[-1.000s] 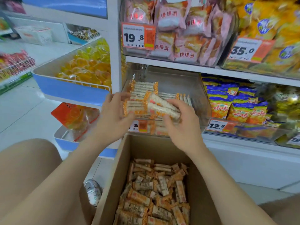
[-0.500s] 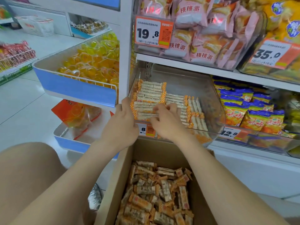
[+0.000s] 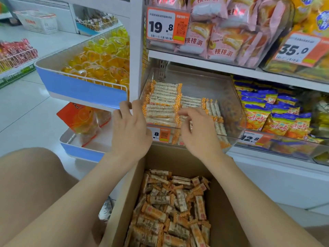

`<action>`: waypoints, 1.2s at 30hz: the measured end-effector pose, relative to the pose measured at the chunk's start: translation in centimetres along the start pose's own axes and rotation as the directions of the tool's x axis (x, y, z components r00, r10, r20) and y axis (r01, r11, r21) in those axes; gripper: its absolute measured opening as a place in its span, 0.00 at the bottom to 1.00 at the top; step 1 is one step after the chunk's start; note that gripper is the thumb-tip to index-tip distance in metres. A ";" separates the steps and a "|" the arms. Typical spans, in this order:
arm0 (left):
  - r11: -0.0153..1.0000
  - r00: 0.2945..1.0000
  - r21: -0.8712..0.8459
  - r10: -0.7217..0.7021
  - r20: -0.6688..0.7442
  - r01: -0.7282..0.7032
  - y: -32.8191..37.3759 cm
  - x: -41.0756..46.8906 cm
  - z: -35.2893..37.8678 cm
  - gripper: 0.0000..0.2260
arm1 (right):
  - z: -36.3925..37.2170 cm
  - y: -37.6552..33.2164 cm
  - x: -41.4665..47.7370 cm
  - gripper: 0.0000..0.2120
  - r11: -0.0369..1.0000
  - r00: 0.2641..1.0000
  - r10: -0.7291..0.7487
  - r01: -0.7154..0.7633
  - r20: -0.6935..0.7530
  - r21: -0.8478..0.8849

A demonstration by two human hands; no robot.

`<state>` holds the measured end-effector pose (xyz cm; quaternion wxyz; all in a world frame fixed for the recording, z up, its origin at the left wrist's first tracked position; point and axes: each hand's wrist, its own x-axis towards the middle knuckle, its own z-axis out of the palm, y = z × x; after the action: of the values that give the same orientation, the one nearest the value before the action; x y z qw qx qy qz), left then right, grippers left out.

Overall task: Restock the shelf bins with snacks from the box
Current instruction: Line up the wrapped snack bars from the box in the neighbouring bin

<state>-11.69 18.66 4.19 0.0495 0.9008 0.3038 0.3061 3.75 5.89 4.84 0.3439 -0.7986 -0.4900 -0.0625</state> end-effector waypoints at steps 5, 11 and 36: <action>0.991 0.982 -0.131 0.055 0.183 -0.031 2.3 -2.6 1.8 0.12 | 0.6 2.9 -6.9 0.13 0.999 0.960 -0.048 0.048 0.277 0.009; 0.991 0.496 -0.063 0.114 0.861 -0.119 2.8 -8.1 9.7 0.07 | 6.2 9.6 -13.6 0.19 0.961 0.533 0.253 -0.235 0.808 -0.146; 0.948 0.107 0.184 -0.161 0.981 -0.259 -1.7 -20.3 24.6 0.21 | 19.6 17.1 -24.9 0.32 0.875 0.191 0.480 -0.164 0.856 -0.455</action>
<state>-10.98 10.72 -26.74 0.0868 0.8773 0.2057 -0.4248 0.50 -5.40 -29.20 -0.1245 -0.7938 -0.4014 0.4396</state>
